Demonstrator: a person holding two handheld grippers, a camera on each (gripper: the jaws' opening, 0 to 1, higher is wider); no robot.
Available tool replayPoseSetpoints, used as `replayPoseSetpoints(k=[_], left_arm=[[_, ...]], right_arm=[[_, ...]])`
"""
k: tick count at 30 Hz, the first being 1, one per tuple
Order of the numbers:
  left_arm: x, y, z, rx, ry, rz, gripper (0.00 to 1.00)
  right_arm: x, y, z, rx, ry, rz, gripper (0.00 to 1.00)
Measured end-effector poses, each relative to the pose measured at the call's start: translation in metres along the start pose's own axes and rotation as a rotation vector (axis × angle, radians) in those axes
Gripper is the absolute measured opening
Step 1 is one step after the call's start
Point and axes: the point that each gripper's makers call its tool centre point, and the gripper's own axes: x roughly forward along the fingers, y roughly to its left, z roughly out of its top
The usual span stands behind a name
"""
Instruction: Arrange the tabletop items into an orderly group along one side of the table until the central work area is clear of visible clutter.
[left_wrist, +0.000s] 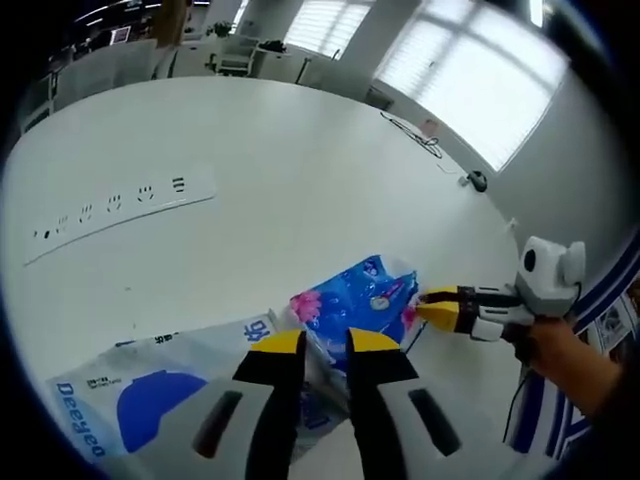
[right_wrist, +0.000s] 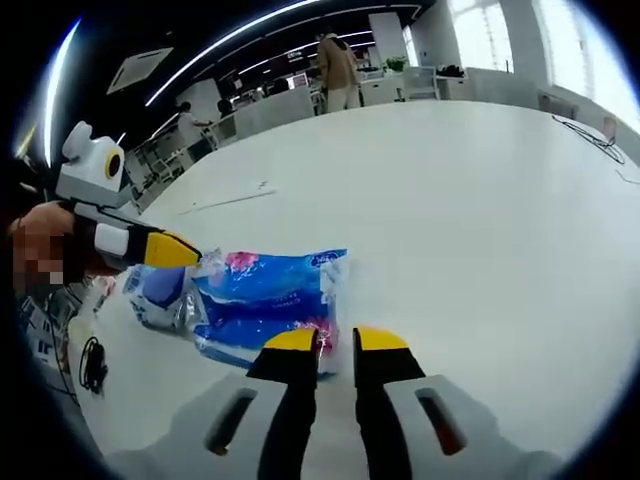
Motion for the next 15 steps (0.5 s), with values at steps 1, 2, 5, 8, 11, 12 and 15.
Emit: replayPoseSetpoints(k=[1,2,5,8,11,12,15], left_arm=[[-0.001,-0.001,0.001,0.004,-0.004,-0.002,0.15],[-0.002,-0.001,0.002,0.006,-0.006,-0.003,0.15],[-0.005,-0.004,0.005,0.014,-0.016,-0.01,0.19],[-0.01,-0.006,0.005,0.027,-0.023,-0.014,0.21],[-0.015,-0.007,0.006,0.034,-0.03,-0.015,0.25],[-0.017,-0.008,0.007,0.039,-0.034,-0.017,0.26],[-0.021,-0.008,0.007,0.052,-0.037,-0.017,0.29]], right_arm=[[-0.001,0.0,0.001,0.004,-0.003,0.0,0.13],[-0.001,0.0,0.001,0.005,-0.003,-0.001,0.14],[-0.002,0.0,0.003,0.006,-0.004,-0.002,0.17],[-0.004,0.001,0.005,0.005,-0.008,-0.005,0.18],[-0.006,0.002,0.007,0.007,-0.013,-0.006,0.2],[-0.006,0.002,0.008,0.007,-0.014,-0.006,0.21],[-0.008,0.004,0.01,0.009,-0.019,-0.005,0.23]])
